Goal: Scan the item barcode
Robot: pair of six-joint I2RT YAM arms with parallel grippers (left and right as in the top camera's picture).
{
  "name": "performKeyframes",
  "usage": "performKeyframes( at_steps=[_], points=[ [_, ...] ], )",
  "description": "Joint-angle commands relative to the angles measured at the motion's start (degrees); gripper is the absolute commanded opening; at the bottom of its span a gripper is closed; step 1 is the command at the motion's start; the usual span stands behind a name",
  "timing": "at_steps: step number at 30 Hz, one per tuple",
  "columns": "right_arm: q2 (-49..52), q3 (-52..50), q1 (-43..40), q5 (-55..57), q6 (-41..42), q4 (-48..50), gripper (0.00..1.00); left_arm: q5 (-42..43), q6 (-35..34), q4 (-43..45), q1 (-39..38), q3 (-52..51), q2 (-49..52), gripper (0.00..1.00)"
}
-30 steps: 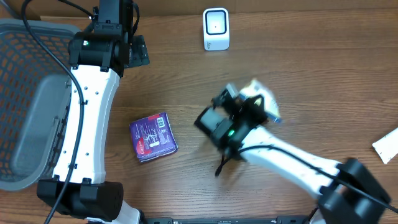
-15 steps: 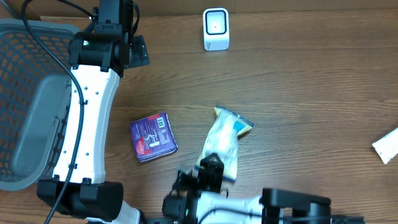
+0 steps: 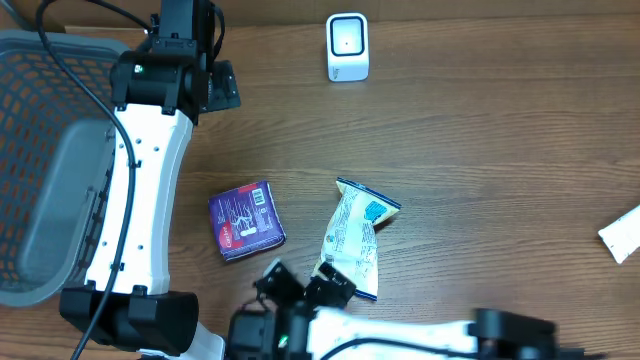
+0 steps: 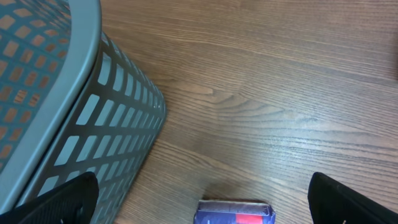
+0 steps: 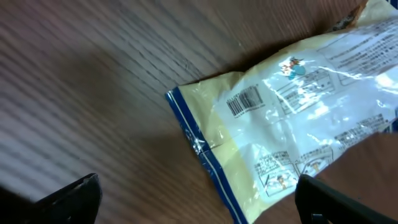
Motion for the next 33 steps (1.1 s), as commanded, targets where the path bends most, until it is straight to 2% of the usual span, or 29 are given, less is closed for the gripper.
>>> performKeyframes(
  at_steps=[1,8,14,18,23,28,33],
  points=[
    [-7.5,1.3,-6.3,-7.5,3.1,-0.8,1.00,0.1,-1.0,-0.1,0.4,1.1,0.0,1.00],
    [-17.3,1.3,-28.7,-24.7,2.5,-1.4,1.00,1.2,-1.0,-1.0,0.4,1.1,0.0,1.00],
    [-18.3,-0.5,-53.7,-52.5,-7.8,-1.5,1.00,1.8,-1.0,-1.7,0.4,1.1,0.0,1.00],
    [-18.3,-6.2,-66.2,-64.9,-16.7,-1.0,1.00,1.8,-1.0,-2.1,0.4,1.0,0.0,1.00],
    [-18.3,-18.9,-71.5,-72.8,-24.4,5.3,1.00,1.8,-1.0,-2.7,0.4,1.0,0.0,1.00],
    [-18.3,-33.3,-70.6,-80.4,-25.1,23.0,1.00,1.8,-1.0,-3.2,0.4,1.0,0.0,1.00],
    [-18.3,-43.8,-70.6,-80.3,-23.9,41.4,1.00,2.2,-1.0,-3.3,0.4,1.0,0.0,1.00]
  ],
)
